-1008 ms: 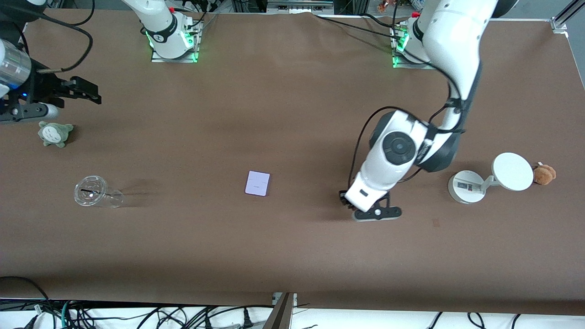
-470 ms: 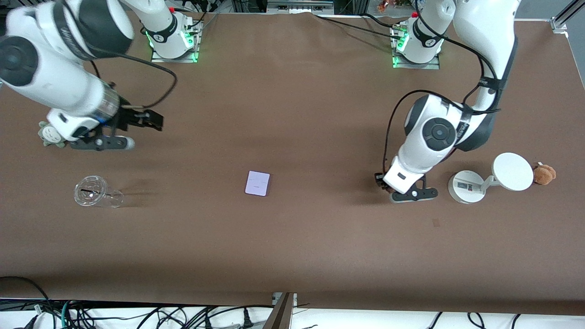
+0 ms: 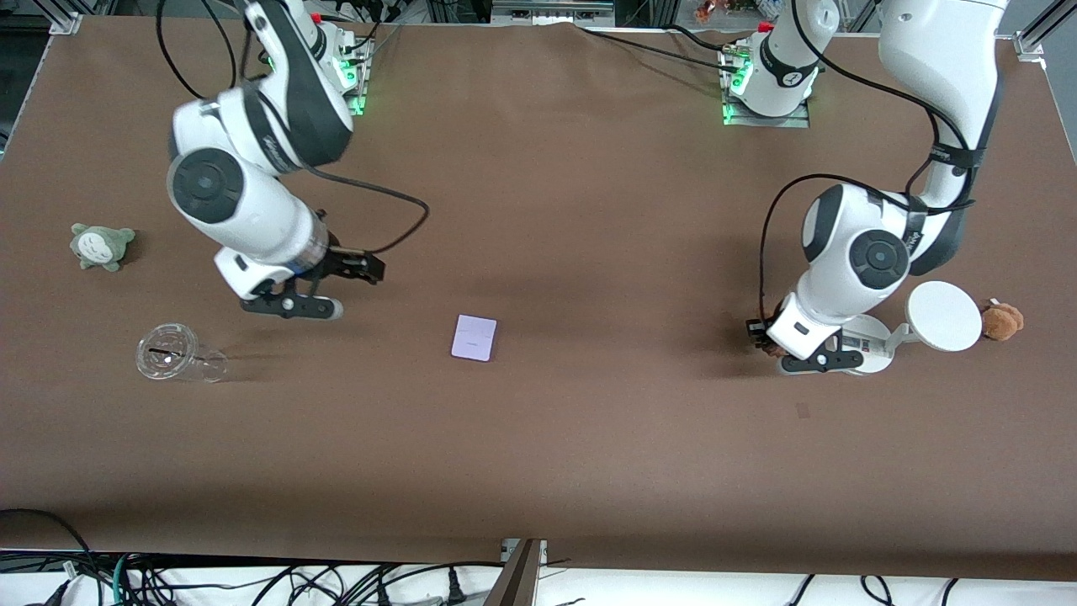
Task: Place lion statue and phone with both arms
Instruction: 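Carry the lion toward the lamp while the right gripper reaches the phone, then lower the lion beside the lamp while the right gripper grasps the phone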
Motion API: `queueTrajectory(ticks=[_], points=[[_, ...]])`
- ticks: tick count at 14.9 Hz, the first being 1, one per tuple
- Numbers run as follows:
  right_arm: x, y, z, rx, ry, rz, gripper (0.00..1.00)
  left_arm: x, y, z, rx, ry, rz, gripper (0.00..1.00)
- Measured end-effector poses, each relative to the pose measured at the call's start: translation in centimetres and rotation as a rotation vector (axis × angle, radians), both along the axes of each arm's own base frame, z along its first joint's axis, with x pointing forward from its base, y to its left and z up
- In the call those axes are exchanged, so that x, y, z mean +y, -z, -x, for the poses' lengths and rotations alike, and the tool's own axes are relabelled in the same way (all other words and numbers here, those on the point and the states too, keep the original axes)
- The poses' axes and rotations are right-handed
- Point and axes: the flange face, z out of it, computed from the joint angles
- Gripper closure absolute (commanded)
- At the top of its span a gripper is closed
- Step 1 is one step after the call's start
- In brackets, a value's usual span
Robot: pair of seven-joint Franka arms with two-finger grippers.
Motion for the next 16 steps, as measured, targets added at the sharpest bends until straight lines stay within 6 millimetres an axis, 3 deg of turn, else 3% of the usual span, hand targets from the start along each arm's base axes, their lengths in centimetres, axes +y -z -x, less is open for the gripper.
queueTrajectory(ticks=[9,15,16], points=[[9.2,13.5,0.0,-0.065,0.067,-0.019,0.0,5.8,3.2,-1.2,-0.105,0.081,-0.016,1.0],[12.8,17.5,-0.7,-0.091,0.083,-0.035,0.0,7.4,5.9,-1.6,-0.148,0.097,-0.008,1.0],[13.1,18.1,-0.8,-0.101,0.084,-0.042,0.0,7.5,6.1,-1.6,-0.15,0.098,-0.007,0.96]])
